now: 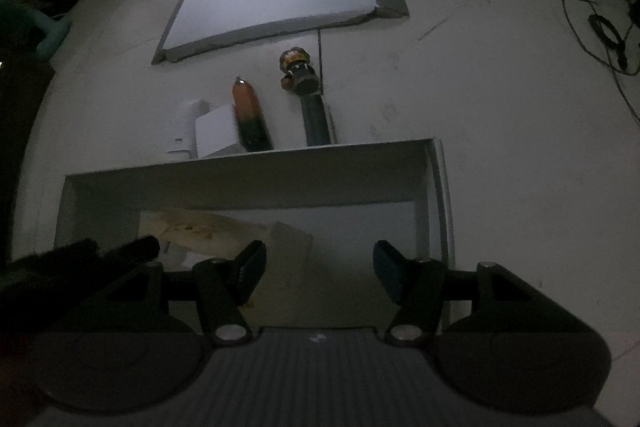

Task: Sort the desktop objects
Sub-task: 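Withdraw the right gripper from the tray back toward the items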

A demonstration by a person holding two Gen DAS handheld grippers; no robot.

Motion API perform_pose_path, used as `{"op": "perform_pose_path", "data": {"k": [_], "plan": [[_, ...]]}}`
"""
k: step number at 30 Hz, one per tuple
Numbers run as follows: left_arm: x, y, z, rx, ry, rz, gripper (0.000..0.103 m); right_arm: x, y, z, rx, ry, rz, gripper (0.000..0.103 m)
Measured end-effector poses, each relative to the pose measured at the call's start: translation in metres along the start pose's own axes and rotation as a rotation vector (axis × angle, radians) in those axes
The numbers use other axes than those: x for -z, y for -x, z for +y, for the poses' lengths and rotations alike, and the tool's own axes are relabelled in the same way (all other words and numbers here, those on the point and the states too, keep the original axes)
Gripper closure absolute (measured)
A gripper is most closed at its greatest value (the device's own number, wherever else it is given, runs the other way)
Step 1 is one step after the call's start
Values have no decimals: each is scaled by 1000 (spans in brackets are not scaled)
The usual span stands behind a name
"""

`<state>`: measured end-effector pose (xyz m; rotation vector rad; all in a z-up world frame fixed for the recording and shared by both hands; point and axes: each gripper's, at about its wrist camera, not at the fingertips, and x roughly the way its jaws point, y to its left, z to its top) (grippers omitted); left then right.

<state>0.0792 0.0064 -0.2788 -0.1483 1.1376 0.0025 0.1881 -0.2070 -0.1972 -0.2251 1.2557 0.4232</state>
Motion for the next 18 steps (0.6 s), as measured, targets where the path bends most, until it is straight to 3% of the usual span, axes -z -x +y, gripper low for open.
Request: {"op": "perform_pose_path", "data": {"k": [2, 7, 9, 18], "plan": [[-6, 6, 1, 12, 9, -8, 0, 0, 2, 1, 6, 4, 0, 36], [-17, 10, 0, 19, 17, -12, 0, -4, 8, 1, 1, 8, -10, 27], [-19, 12, 1, 21, 27, -16, 0, -7, 11, 1, -1, 10, -19, 18], [-36, 16, 5, 17, 11, -32, 0, -27, 26, 2, -16, 21, -56, 11]]}}
